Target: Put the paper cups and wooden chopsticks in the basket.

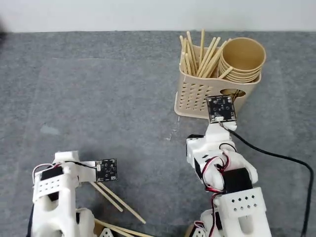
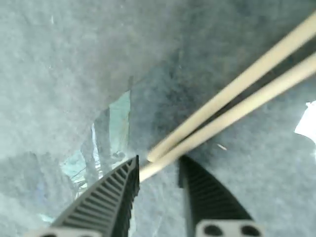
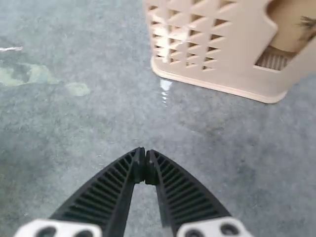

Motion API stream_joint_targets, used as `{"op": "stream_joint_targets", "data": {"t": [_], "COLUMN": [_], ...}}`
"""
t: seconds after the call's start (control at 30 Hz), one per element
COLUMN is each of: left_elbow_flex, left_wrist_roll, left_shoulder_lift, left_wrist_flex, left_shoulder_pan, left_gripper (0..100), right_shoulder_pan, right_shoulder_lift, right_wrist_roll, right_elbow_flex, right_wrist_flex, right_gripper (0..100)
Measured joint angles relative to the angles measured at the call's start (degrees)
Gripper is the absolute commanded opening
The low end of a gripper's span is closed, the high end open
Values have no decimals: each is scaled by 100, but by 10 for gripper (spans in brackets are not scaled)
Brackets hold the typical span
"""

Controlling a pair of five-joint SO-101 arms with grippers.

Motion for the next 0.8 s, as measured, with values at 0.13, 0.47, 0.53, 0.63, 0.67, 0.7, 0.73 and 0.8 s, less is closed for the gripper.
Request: {"op": "stream_joint_targets", "data": {"t": [0.13, 0.47, 0.53, 0.63, 0.67, 0.7, 0.73, 0.8], "left_elbow_flex": [0, -862, -1231, -1626, -1688, -1732, -1758, -1758], "left_wrist_roll": [9, 598, 932, 1187, 1196, 1196, 1196, 870], "left_shoulder_lift": [0, 97, 97, 97, 97, 97, 97, 97], "left_wrist_flex": [44, 1741, 2154, 2664, 2796, 2980, 3112, 3279], "left_shoulder_pan": [0, 167, 290, 510, 589, 668, 738, 826], "left_gripper": [13, 12, 12, 13, 16, 28, 59, 169], "right_shoulder_pan": [-18, 26, 62, 35, 35, 44, 44, 35], "right_shoulder_lift": [0, 0, 0, 0, 0, 0, 0, 0], "right_wrist_roll": [-35, -35, -35, -35, -35, -35, -35, -35], "right_elbow_flex": [0, 0, 0, 0, 0, 0, 0, 0], "right_wrist_flex": [0, 0, 0, 0, 0, 0, 0, 0], "right_gripper": [9, 9, 9, 9, 9, 9, 10, 12]}}
